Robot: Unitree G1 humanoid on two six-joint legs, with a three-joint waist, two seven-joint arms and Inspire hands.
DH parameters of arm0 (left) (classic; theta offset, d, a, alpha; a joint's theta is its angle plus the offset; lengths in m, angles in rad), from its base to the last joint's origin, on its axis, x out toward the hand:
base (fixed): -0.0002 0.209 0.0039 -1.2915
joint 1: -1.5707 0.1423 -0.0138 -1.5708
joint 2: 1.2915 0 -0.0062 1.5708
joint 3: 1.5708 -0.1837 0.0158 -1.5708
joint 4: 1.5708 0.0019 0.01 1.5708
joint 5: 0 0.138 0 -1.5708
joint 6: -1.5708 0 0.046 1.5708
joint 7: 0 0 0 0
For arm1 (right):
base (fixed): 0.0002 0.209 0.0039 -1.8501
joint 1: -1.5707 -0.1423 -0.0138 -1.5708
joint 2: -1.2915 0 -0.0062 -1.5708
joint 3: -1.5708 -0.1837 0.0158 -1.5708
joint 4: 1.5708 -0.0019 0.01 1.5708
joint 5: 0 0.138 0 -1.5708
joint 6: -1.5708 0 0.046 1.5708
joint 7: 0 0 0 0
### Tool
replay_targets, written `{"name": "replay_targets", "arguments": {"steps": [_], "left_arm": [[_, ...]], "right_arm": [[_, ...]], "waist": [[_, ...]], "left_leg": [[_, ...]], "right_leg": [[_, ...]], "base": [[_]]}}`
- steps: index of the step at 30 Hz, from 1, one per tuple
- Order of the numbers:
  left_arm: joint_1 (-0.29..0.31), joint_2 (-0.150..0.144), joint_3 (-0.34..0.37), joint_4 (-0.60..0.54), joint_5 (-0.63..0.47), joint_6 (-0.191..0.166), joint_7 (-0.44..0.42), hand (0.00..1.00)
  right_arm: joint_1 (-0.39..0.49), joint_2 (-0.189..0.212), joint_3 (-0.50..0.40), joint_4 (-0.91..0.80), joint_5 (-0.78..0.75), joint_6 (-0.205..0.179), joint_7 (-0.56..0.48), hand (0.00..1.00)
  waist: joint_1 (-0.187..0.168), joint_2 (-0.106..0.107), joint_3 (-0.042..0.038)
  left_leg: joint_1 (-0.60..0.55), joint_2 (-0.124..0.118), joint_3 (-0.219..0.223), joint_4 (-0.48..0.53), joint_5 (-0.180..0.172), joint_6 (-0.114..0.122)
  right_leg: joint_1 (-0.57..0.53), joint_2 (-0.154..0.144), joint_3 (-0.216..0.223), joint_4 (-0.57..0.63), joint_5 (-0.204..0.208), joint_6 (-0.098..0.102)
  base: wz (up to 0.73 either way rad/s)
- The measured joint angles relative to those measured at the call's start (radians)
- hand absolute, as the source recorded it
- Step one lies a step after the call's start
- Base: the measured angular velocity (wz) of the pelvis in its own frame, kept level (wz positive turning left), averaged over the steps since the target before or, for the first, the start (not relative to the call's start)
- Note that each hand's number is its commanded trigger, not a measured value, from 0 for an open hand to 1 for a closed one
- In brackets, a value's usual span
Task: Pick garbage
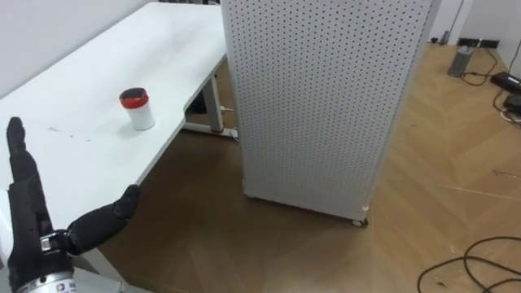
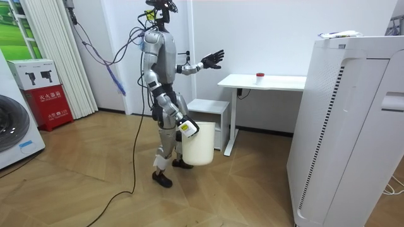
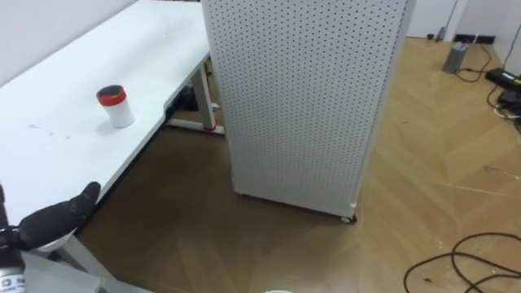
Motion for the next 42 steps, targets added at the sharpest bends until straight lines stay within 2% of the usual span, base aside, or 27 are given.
{"name": "replay_targets", "arguments": {"steps": [1,2,4,5,6,8,13,15,18,20,22,23,24,25,27,28,29,30,31,33,34,36,37,38,39,40,42], "left_arm": [[0.005,-0.004,0.002,0.0,0.0,-0.001,-0.001,0.0],[0.014,-0.009,0.022,0.004,-0.006,0.001,0.001,0.0],[0.018,-0.014,0.023,0.004,-0.014,0.004,-0.014,0.0],[0.017,-0.014,0.01,0.004,-0.012,0.004,-0.031,0.0],[0.017,-0.014,0.006,0.004,-0.012,0.004,-0.037,0.0],[0.022,-0.013,0.0,0.004,-0.012,0.007,-0.041,0.0],[0.021,-0.014,0.0,0.005,-0.01,0.008,-0.026,0.0],[0.02,-0.014,0.0,0.005,-0.012,0.009,-0.02,0.0],[0.022,-0.014,0.002,0.023,-0.012,0.014,-0.014,0.0],[0.028,-0.02,0.001,0.038,-0.015,0.019,-0.015,0.0],[0.028,-0.021,0.003,0.052,-0.015,0.019,-0.015,0.0],[0.029,-0.022,0.001,0.06,-0.02,0.019,-0.014,0.0],[0.029,-0.022,-0.003,0.063,-0.025,0.019,-0.014,0.0],[0.029,-0.023,-0.011,0.064,-0.024,0.019,-0.013,0.0],[0.028,-0.023,-0.008,0.061,-0.02,0.014,0.002,0.0],[0.025,-0.022,0.004,0.061,-0.021,0.005,0.011,0.0],[0.025,-0.022,0.008,0.061,-0.021,0.003,0.022,0.0],[0.023,-0.022,0.007,0.06,-0.019,0.002,0.025,0.0],[0.023,-0.022,-0.002,0.058,-0.018,0.001,0.024,0.0],[0.022,-0.022,-0.003,0.055,-0.018,0.001,0.021,0.0],[0.021,-0.022,-0.003,0.055,-0.02,0.001,0.021,0.0],[0.021,-0.022,-0.007,0.055,-0.021,0.0,0.019,0.0],[0.02,-0.022,-0.015,0.056,-0.021,-0.005,0.019,0.0],[0.02,-0.022,-0.017,0.057,-0.021,-0.007,0.021,0.0],[0.02,-0.021,-0.017,0.06,-0.021,-0.007,0.021,0.0],[0.02,-0.02,-0.019,0.069,-0.017,-0.007,0.023,0.0],[0.019,-0.02,-0.018,0.07,-0.014,-0.007,0.026,0.0]], "right_arm": [[0.008,0.0,0.0,-0.002,-0.006,-0.001,-0.001,1.0],[-0.008,-0.001,-0.001,-0.012,-0.029,-0.001,-0.001,1.0],[-0.007,0.003,-0.001,-0.024,-0.042,-0.001,-0.011,1.0],[0.007,0.005,-0.001,-0.019,-0.038,0.0,-0.018,1.0],[0.013,0.006,-0.002,-0.019,-0.038,0.0,-0.024,1.0],[0.02,0.005,-0.003,-0.021,-0.034,0.0,-0.034,1.0],[0.016,0.015,-0.001,-0.026,-0.034,0.0,-0.029,1.0],[0.012,0.015,0.001,-0.03,-0.033,0.0,-0.025,1.0],[0.007,0.013,0.003,-0.044,-0.032,0.0,-0.019,1.0],[0.009,0.012,0.002,-0.056,-0.031,-0.004,-0.014,1.0],[0.009,0.012,0.0,-0.054,-0.031,-0.007,-0.013,1.0],[0.012,0.011,0.002,-0.054,-0.024,-0.008,-0.014,1.0],[0.015,0.01,0.002,-0.053,-0.021,-0.008,-0.017,1.0],[0.02,0.006,-0.001,-0.049,-0.016,-0.007,-0.032,1.0],[0.02,-0.008,-0.001,-0.047,-0.011,-0.003,-0.043,1.0],[0.02,-0.006,0.003,-0.046,-0.006,0.0,-0.047,1.0],[0.02,-0.003,0.015,-0.04,-0.006,0.001,-0.052,1.0],[0.02,-0.003,0.023,-0.04,-0.006,0.002,-0.054,1.0],[0.02,-0.004,0.03,-0.038,0.005,0.0,-0.055,1.0],[0.017,-0.005,0.033,-0.034,0.014,-0.002,-0.059,1.0],[0.015,-0.008,0.037,-0.035,0.014,-0.001,-0.064,1.0],[0.018,-0.006,0.043,-0.036,0.013,0.0,-0.068,1.0],[0.022,-0.006,0.043,-0.037,0.013,0.001,-0.076,1.0],[0.022,-0.005,0.043,-0.046,0.013,0.001,-0.081,1.0],[0.021,-0.006,0.043,-0.048,0.013,0.001,-0.084,1.0],[0.022,-0.005,0.043,-0.048,0.012,0.001,-0.091,1.0],[0.018,-0.007,0.039,-0.05,0.022,0.0,-0.09,1.0]], "waist": [[0.008,0.009,0.0031],[0.013,0.01,-0.0028],[-0.017,0.021,-0.002],[-0.029,0.016,0.0009],[-0.028,0.016,0.001],[-0.035,0.013,-0.0005],[-0.027,0.001,0.0051],[-0.025,0.002,0.0071],[-0.013,0.008,0.0114],[-0.012,0.01,0.0115],[-0.012,0.022,0.0111],[-0.016,0.021,0.0147],[-0.023,0.021,0.0154],[-0.029,0.019,0.0158],[-0.018,0.033,0.009],[-0.016,0.038,0.0099],[-0.011,0.03,0.0031],[-0.008,0.024,0.0016],[-0.005,0.009,-0.0014],[0.0,-0.004,0.002],[0.004,-0.008,0.0032],[0.003,-0.011,0.0056],[0.004,-0.012,0.0086],[0.004,-0.013,0.0091],[0.004,-0.014,0.0095],[0.002,-0.012,0.0103],[0.003,0.002,0.0081]], "left_leg": [[0.002,0.002,-0.083,-0.001,0.001,-0.002],[-0.011,0.007,-0.107,0.007,-0.011,-0.019],[-0.02,0.006,-0.063,0.006,-0.01,-0.027],[-0.01,0.008,-0.022,-0.003,-0.007,-0.023],[-0.003,0.008,-0.011,-0.01,-0.004,-0.021],[0.001,0.004,-0.003,-0.009,0.002,-0.015],[-0.012,0.0,0.014,0.027,-0.001,-0.006],[-0.031,0.003,0.028,0.061,-0.009,-0.003],[-0.091,0.026,0.066,0.227,-0.049,-0.006],[-0.14,0.045,0.071,0.376,-0.05,-0.005],[-0.182,0.067,0.073,0.471,-0.043,-0.001],[-0.217,0.067,0.076,0.496,-0.047,0.003],[-0.228,0.052,0.078,0.475,-0.054,0.01],[-0.259,0.018,0.091,0.406,-0.057,0.016],[-0.291,-0.01,0.1,0.239,-0.014,0.019],[-0.305,-0.024,0.114,0.17,0.064,0.046],[-0.293,-0.035,0.119,0.159,0.093,0.063],[-0.287,-0.043,0.125,0.156,0.098,0.07],[-0.281,-0.054,0.135,0.16,0.111,0.099],[-0.28,-0.068,0.15,0.192,0.085,0.112],[-0.281,-0.068,0.171,0.218,0.054,0.119],[-0.265,-0.088,0.176,0.247,0.012,0.129],[-0.244,-0.094,0.186,0.262,-0.023,0.138],[-0.225,-0.105,0.19,0.28,-0.054,0.148],[-0.212,-0.109,0.19,0.285,-0.068,0.152],[-0.182,-0.116,0.184,0.281,-0.087,0.161],[-0.152,-0.113,0.162,0.266,-0.098,0.16]], "right_leg": [[-0.037,-0.01,0.048,-0.002,-0.025,0.032],[-0.073,-0.028,0.061,-0.03,0.004,-0.019],[-0.06,-0.026,0.018,-0.033,0.018,-0.022],[-0.041,-0.026,0.007,-0.042,0.018,-0.022],[-0.03,-0.026,0.004,-0.053,0.018,-0.022],[-0.011,-0.024,-0.009,-0.078,0.022,-0.017],[0.0,-0.014,-0.004,-0.101,0.031,-0.01],[-0.004,-0.004,0.024,-0.102,0.028,-0.014],[-0.02,0.012,0.072,-0.052,-0.007,-0.027],[-0.018,0.021,0.092,-0.014,-0.03,-0.039],[-0.015,0.04,0.103,-0.002,-0.035,-0.053],[-0.006,0.046,0.121,0.007,-0.039,-0.064],[-0.007,0.047,0.133,0.01,-0.043,-0.067],[-0.012,0.046,0.142,0.013,-0.049,-0.067],[-0.032,0.044,0.141,0.03,-0.06,-0.068],[-0.037,0.042,0.141,0.046,-0.079,-0.061],[-0.036,0.031,0.145,0.057,-0.1,-0.05],[-0.035,0.023,0.148,0.061,-0.108,-0.042],[-0.029,0.012,0.153,0.058,-0.117,-0.031],[-0.017,-0.009,0.155,0.054,-0.126,-0.014],[-0.015,-0.025,0.151,0.07,-0.134,-0.001],[-0.006,-0.059,0.125,0.151,-0.145,0.019],[-0.035,-0.086,0.131,0.265,-0.144,0.023],[-0.075,-0.118,0.137,0.394,-0.122,0.05],[-0.095,-0.13,0.144,0.453,-0.1,0.06],[-0.129,-0.141,0.166,0.55,-0.039,0.067],[-0.182,-0.143,0.176,0.584,-0.064,0.067]], "base": [[-0.53],[-0.55],[0.07],[0.41],[0.3],[0.24],[0.09],[0.08],[-0.19],[-0.26],[-0.19],[0.0],[0.15],[0.0],[-0.23],[-0.2],[-0.1],[-0.1],[-0.11],[-0.14],[-0.19],[-0.07],[0.03],[0.0],[0.0],[-0.04],[-0.02]]}}
